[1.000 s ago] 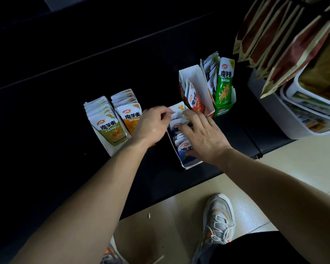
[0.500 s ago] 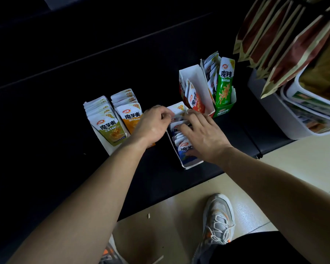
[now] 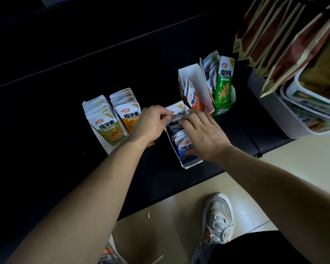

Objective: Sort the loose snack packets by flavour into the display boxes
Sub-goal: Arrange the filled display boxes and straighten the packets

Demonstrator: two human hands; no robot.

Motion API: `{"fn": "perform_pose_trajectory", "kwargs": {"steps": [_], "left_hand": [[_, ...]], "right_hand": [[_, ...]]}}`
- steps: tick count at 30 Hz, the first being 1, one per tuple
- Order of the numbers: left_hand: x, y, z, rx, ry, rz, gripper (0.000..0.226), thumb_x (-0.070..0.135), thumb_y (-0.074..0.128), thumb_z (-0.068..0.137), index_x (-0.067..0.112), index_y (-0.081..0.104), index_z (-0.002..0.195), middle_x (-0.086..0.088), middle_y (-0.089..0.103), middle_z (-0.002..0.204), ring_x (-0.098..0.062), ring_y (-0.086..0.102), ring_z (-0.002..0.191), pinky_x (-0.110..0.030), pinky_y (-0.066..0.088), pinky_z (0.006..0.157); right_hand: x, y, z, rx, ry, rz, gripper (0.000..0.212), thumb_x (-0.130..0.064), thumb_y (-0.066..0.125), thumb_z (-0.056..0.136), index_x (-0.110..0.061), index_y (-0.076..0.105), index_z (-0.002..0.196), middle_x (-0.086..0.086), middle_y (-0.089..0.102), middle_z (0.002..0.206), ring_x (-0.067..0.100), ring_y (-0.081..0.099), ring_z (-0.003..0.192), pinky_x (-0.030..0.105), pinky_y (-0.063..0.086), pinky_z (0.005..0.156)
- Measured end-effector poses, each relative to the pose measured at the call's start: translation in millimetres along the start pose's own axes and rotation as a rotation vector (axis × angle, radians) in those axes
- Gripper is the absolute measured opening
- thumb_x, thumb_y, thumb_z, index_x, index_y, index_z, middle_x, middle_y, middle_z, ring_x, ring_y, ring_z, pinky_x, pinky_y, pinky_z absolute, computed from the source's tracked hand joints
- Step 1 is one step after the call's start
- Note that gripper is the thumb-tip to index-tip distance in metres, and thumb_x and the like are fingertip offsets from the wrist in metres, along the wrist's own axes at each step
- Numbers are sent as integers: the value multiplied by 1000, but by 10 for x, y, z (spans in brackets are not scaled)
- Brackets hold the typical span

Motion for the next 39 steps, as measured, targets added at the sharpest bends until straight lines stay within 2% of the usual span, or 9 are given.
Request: {"fn": "perform_pose_trajectory", "kwargs": {"steps": [6, 10, 13, 16, 25, 31, 33, 35, 39], "left_hand": [[-17, -25, 0, 16, -33, -23, 17, 24, 69, 93, 19, 76, 107, 6, 71, 110, -5, 58, 93, -21, 44, 86], [3, -17, -16, 48, -41, -8, 15, 26, 65, 95, 20, 74, 106, 9, 66, 90, -3, 52, 69, -13, 38, 64], [-6, 0, -2, 33, -42, -84, 9, 29, 64, 96, 24, 70, 99, 8, 67, 97, -12, 63, 90, -28, 52, 80], [-16, 12, -10, -24, -40, -144, 5, 28, 64, 95, 26, 68, 97, 7, 69, 104, -15, 64, 103, -42, 52, 95], [-115, -10, -34, -53, -82, -229, 3, 28, 61, 98, 31, 63, 98, 3, 68, 115, -15, 62, 113, -44, 50, 100], [-115, -28, -36, -59, -96, -289, 4, 28, 62, 97, 31, 63, 95, 6, 70, 105, -10, 65, 103, -37, 52, 97], [-78, -42, -60, -65, -95, -327, 3, 27, 63, 96, 29, 63, 95, 9, 71, 101, -7, 65, 99, -31, 51, 94], [-44, -50, -89, -71, -109, -369, 7, 26, 61, 97, 31, 60, 102, 11, 71, 99, -7, 66, 96, -27, 49, 86], [-26, -34, -102, -83, -137, -423, 27, 28, 56, 100, 42, 52, 124, 13, 70, 108, 1, 64, 97, -13, 40, 75]], "right_hand": [[14, 3, 16, -13, -12, 21, 95, -59, 87, 59, -13, 49, 132, 7, 53, 134, 32, 32, 141, 49, 38, 110], [24, 9, 25, -23, -9, 19, 100, -58, 88, 57, -10, 47, 134, 9, 54, 133, 33, 33, 139, 50, 39, 110], [33, 9, 26, -9, -7, -2, 94, -51, 91, 56, -8, 51, 130, 11, 56, 129, 35, 37, 136, 50, 40, 108], [29, 11, 31, 14, -4, -18, 89, -47, 91, 56, -8, 52, 126, 10, 57, 125, 36, 41, 132, 50, 40, 107], [-75, 34, 71, 182, -58, -59, 78, -49, 86, 62, -8, 55, 121, 12, 59, 117, 38, 49, 122, 51, 40, 101], [-166, -47, -95, 458, -135, -150, 35, -29, 62, 84, -7, 64, 112, 12, 64, 108, 34, 57, 104, 50, 40, 101], [-142, -38, -79, 428, -123, -155, 43, -34, 66, 81, -9, 61, 115, 11, 62, 112, 34, 56, 105, 50, 41, 100], [-71, -1, -10, 331, -88, -148, 67, -47, 77, 69, -11, 57, 121, 12, 57, 121, 36, 52, 112, 50, 40, 100], [-3, 28, 88, 207, -28, -93, 110, -59, 84, 58, -11, 37, 146, 20, 31, 154, 39, 34, 141, 52, 32, 113]]}}
Point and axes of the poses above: each hand's wrist, its own z-axis towards the middle knuckle, its own y-axis out of the palm, x = y × z, the point moved 8 cm from there along z, towards the middle knuckle
